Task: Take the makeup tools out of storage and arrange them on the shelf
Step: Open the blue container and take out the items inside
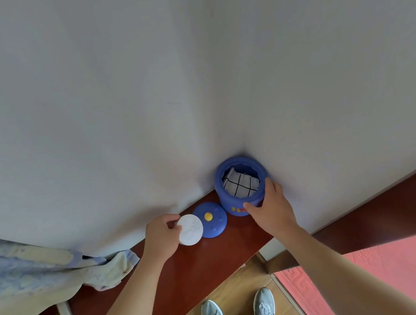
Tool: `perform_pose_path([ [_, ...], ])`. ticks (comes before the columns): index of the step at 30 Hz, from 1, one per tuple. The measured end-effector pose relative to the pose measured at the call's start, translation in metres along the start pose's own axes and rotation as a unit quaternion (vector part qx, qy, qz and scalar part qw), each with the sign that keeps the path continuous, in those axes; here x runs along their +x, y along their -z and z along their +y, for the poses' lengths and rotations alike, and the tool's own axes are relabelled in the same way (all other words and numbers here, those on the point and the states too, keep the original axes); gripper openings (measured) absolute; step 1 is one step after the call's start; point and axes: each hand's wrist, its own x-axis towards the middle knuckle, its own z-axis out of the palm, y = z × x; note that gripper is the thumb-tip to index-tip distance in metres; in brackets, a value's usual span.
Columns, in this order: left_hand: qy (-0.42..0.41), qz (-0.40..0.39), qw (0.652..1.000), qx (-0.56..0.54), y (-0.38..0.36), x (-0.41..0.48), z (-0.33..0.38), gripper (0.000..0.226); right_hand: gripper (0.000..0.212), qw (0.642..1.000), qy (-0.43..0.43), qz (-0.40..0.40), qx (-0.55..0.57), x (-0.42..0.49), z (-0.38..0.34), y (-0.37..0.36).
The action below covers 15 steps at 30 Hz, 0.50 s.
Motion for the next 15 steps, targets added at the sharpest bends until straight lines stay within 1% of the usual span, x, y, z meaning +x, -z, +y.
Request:
perform_pose_path([
  [5, 0.029, 0.003, 0.999, -0.013, -0.005, -0.003, -0.016, 0.029, 0.091, 1.0, 0.001, -0.001, -0.01, 0.0, 0.0, 0.0],
  [15, 0.045, -0.018, 0.999, -0.022, -0.016, -0.004, -0.032, 0.03, 0.091, 1.0, 0.0, 0.001, -0.016, -0.001, -0.002, 0.001],
])
